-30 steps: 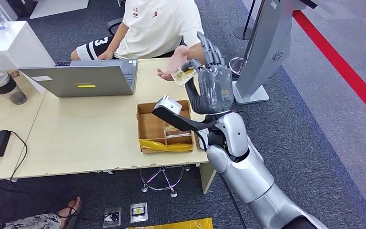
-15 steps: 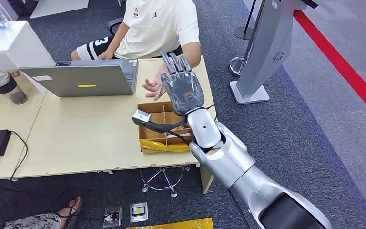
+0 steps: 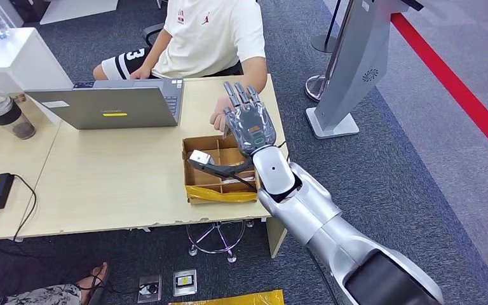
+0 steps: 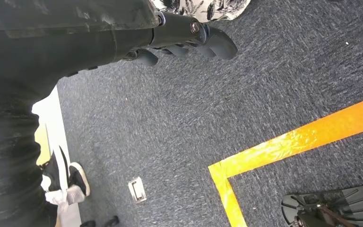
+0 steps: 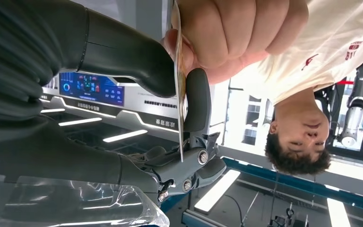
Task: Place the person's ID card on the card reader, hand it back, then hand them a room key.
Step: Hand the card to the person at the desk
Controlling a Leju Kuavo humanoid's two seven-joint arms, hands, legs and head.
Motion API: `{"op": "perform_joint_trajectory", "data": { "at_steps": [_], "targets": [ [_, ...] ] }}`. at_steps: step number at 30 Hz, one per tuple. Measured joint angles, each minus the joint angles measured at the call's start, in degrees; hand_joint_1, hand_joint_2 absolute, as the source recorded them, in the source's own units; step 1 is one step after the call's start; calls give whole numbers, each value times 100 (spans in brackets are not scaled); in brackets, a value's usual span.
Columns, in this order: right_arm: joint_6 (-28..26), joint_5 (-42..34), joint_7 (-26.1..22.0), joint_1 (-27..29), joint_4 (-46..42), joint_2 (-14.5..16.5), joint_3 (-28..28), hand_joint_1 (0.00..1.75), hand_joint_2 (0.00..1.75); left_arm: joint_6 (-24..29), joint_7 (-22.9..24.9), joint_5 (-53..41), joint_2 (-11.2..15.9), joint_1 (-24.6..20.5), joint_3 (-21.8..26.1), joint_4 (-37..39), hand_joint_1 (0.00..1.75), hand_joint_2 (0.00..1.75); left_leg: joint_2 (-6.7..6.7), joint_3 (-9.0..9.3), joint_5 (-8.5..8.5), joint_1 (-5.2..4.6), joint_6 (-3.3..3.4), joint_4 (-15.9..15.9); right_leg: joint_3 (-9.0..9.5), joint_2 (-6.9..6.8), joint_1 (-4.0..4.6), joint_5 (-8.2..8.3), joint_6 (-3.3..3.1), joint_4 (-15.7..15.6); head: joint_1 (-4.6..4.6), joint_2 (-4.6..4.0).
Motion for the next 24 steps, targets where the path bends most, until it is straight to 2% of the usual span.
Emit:
{"op": "perform_joint_trajectory", "data": {
  "at_steps": [7,8,11,12,20,24],
  "targets": [
    [-85,37,-10,-10,134,1,-2,175,175,0,-4,10,0,0,-38,2,0,175,1,0,0,0,0,0,0,2,0,0,0,0,0,0],
    [-98,43,-10,-11,152,2,-2,168,175,2,-4,12,0,0,-42,2,0,175,1,0,0,0,0,0,0,2,0,0,0,0,0,0],
    [-133,65,-7,-12,205,8,-4,38,175,8,-8,14,0,0,-62,2,0,175,1,0,0,0,0,1,0,3,0,0,0,0,0,0],
    [-146,76,-1,-12,221,11,-5,1,175,9,-10,15,0,0,-71,2,0,175,2,0,0,0,0,1,-1,4,0,0,0,0,0,0],
    [-399,62,70,-9,284,26,-17,0,175,25,-15,42,-6,0,-87,2,0,175,5,1,0,0,0,0,-2,8,0,0,0,0,0,0],
    [-603,-183,-64,13,274,44,-79,0,175,33,-15,96,-14,1,-89,2,0,175,5,1,0,0,0,1,-1,8,0,1,0,0,1,0]
  ]
}}
